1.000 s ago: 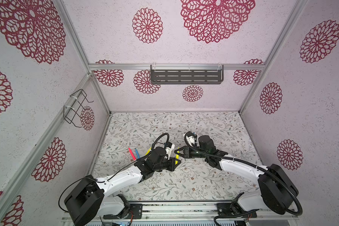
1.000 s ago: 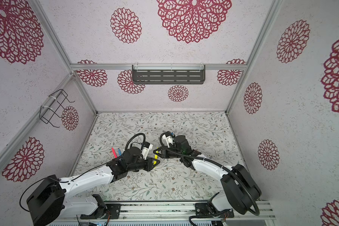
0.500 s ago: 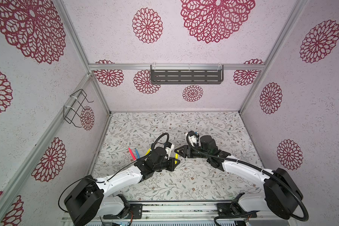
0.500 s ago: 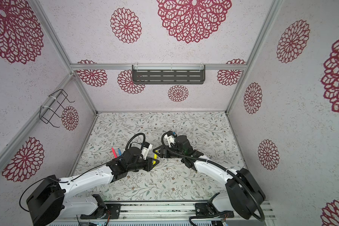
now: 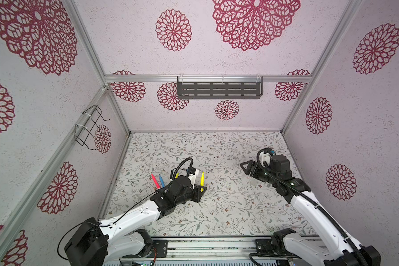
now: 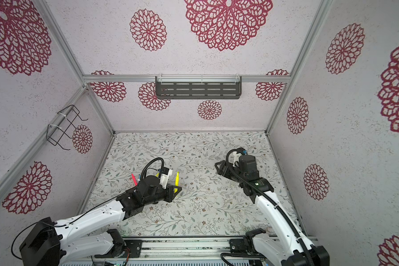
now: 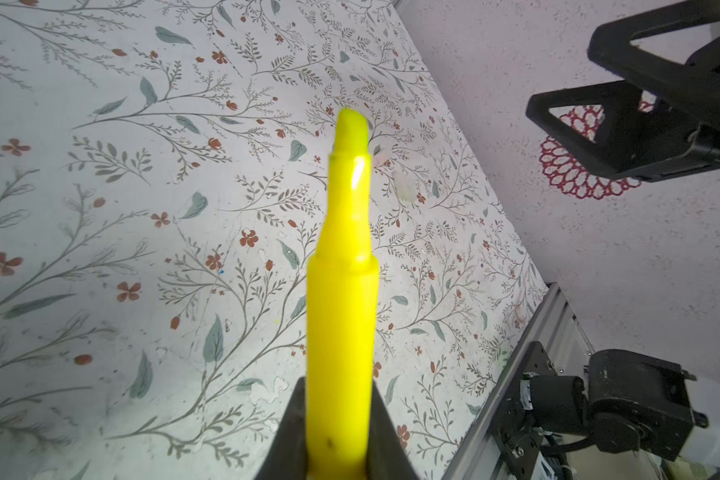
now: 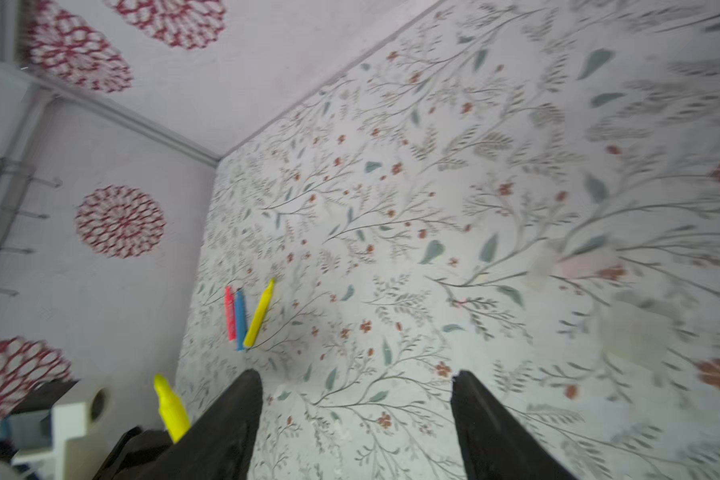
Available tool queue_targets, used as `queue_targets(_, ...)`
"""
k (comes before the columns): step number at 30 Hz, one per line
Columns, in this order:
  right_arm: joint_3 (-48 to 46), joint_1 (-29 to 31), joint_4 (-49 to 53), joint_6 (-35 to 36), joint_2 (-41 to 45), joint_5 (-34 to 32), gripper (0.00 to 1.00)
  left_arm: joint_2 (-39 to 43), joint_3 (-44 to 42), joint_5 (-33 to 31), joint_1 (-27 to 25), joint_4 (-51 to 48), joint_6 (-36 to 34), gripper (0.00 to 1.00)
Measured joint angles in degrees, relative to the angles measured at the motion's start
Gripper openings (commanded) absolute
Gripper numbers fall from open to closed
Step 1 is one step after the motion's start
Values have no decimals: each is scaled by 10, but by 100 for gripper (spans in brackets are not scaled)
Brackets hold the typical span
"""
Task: Insert the pens into the pen caps
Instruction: 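Open the right gripper and pull it back from the highlighter, then retract the right arm while the left gripper holds the highlighter upright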
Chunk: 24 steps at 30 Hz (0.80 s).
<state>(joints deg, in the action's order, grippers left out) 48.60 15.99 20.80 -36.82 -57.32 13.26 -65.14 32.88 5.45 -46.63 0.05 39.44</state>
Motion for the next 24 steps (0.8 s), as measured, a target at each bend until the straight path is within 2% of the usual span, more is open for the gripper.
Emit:
queue_targets(5, 22, -19, 88, 26, -14, -56, 74, 14, -11, -7, -4, -14, 0, 0)
queue_targets(10, 17, -35, 121, 39, -58, -87, 68, 32, -15, -12, -12, -24, -2, 0)
queue_targets(14, 11, -49, 124, 45, -95, -94, 60, 60, -31, -16, -24, -34, -2, 0)
queue_targets(18, 10, -54, 114, 55, -125, -96, 44, 100, -54, -25, -35, -39, 0, 0)
queue_targets(20, 12, -54, 111, 59, -146, -99, 41, 116, -64, -31, -37, -41, 2, 0)
queue_targets(24, 20, -57, 105, 64, -190, -112, 40, 136, -71, -35, -37, -48, 5, 0)
